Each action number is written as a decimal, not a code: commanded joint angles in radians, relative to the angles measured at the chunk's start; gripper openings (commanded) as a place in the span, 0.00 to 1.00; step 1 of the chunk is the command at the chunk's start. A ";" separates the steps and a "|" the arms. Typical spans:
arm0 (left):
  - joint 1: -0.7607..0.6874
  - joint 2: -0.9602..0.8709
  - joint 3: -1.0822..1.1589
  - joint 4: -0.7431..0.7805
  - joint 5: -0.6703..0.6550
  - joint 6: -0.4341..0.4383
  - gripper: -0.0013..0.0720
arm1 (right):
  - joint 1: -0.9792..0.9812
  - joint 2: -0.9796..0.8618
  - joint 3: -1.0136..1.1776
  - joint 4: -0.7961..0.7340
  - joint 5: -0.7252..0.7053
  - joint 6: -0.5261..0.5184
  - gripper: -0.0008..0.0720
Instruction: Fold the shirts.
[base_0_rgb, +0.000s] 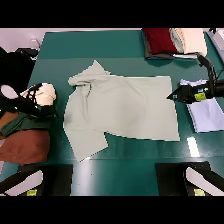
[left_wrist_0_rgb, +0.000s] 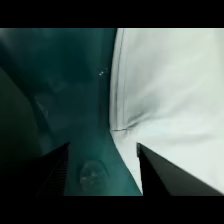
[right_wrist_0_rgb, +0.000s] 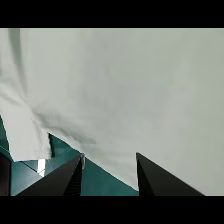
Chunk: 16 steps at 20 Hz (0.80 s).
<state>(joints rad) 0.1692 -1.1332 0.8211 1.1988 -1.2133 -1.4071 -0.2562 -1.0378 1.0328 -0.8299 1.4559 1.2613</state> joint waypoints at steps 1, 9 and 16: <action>-0.005 0.018 -0.122 -0.088 0.115 0.016 0.70 | -0.003 0.077 -0.050 0.025 -0.027 -0.006 0.54; -0.151 0.018 -0.187 -0.099 0.200 -0.032 0.70 | -0.003 0.117 -0.049 0.026 -0.024 -0.005 0.54; -0.151 0.048 -0.062 -0.135 0.095 0.010 0.05 | -0.166 0.119 -0.118 -0.202 0.055 0.014 0.54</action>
<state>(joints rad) 0.0223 -1.1053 0.6994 1.0763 -1.0580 -1.4235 -0.3454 -0.9207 0.9592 -0.8917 1.4628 1.2564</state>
